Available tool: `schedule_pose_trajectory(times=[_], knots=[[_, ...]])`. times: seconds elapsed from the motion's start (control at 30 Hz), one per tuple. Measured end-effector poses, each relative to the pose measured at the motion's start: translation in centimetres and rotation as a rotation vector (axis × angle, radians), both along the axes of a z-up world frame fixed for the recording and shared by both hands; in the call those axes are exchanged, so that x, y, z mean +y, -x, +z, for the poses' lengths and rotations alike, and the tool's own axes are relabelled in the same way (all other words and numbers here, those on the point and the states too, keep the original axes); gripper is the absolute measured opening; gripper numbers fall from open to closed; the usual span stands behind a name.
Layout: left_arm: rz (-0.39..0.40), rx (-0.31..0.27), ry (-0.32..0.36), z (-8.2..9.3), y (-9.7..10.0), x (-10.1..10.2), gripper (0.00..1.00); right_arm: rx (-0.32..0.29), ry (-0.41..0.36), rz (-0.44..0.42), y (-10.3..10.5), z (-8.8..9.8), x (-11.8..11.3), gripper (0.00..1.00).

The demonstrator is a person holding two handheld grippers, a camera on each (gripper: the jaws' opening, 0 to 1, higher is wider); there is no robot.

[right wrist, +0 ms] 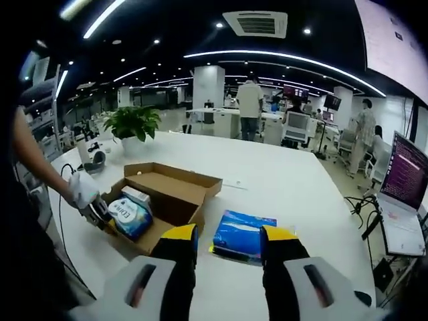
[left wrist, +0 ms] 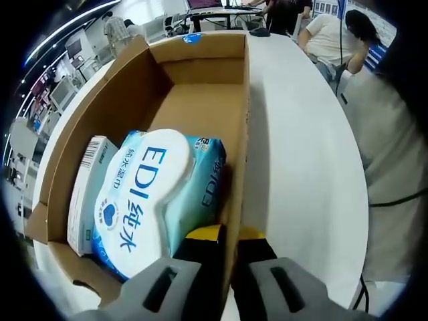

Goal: Operate the shoe box by opening the lid, removing the specified soft item, and placing it in the target area until the item is outside and the box remains undamaged.

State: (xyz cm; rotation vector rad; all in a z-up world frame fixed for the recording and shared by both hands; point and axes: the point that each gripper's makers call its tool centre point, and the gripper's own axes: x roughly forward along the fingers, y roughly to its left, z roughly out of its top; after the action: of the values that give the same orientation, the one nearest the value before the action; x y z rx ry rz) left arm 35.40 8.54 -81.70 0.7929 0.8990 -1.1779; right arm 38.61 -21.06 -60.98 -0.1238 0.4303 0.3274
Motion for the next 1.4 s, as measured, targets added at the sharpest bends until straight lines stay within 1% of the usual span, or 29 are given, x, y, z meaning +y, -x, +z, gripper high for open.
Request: schedule_pose_trajectory(times=[0.07,0.17,0.23,0.27,0.3,0.33,0.47,0.5,0.57,0.63,0.8,0.9,1.03,1.2,1.27,1.33,1.4], knots=[[0.0,0.0,0.0,0.0,0.0,0.0,0.02,-0.01,-0.007,0.018,0.0,0.2,0.8,0.34],[0.0,-0.002,0.0,0.0,0.0,0.0,0.02,-0.013,0.033,0.051,-0.3,0.2,2.0,0.3],[0.0,-0.001,0.0,0.0,0.0,0.0,0.02,0.016,0.095,0.084,-0.4,-0.3,2.7,0.29],[0.0,-0.001,0.0,0.0,0.0,0.0,0.02,0.02,0.119,0.091,-0.5,-0.5,3.2,0.26],[-0.001,0.0,0.001,0.0,0.0,0.0,0.02,0.011,0.11,0.092,-0.7,-0.4,3.7,0.25],[-0.002,0.0,0.001,0.0,0.0,0.0,0.02,0.007,0.112,0.106,-0.8,-0.4,4.2,0.26],[-0.003,-0.001,0.002,0.0,0.0,0.0,0.02,0.024,0.155,0.177,-1.0,-1.2,6.9,0.26],[-0.003,-0.002,0.002,0.0,0.0,0.0,0.02,0.024,0.154,0.187,-1.0,-1.2,7.4,0.26],[-0.003,-0.003,0.002,0.0,0.0,0.0,0.02,0.023,0.151,0.238,-1.2,-1.4,9.2,0.26],[-0.003,-0.003,0.002,0.0,0.0,0.0,0.02,0.011,0.15,0.262,-1.4,-1.2,10.3,0.24],[-0.009,-0.005,0.003,0.0,0.0,0.0,0.02,0.029,0.124,0.29,-1.5,-1.4,12.3,0.26],[-0.015,-0.005,0.004,0.0,0.1,0.0,0.02,0.046,0.133,0.326,-1.4,-2.0,13.4,0.29],[-0.018,-0.01,0.005,0.0,0.0,0.0,0.02,0.05,0.144,0.368,-1.5,-2.2,14.5,0.29],[-0.019,-0.009,0.004,0.0,0.0,0.0,0.02,0.06,0.14,0.394,-2.0,-2.3,15.4,0.28],[-0.019,-0.01,0.004,0.0,0.0,0.0,0.02,0.075,0.146,0.387,-2.4,-2.7,15.5,0.2],[-0.019,-0.012,0.004,0.0,0.0,0.0,0.02,0.077,0.144,0.391,-2.7,-2.9,15.8,0.21],[-0.02,-0.012,0.003,0.0,0.0,0.0,0.02,0.079,0.139,0.417,-3.0,-3.1,16.5,0.23]])
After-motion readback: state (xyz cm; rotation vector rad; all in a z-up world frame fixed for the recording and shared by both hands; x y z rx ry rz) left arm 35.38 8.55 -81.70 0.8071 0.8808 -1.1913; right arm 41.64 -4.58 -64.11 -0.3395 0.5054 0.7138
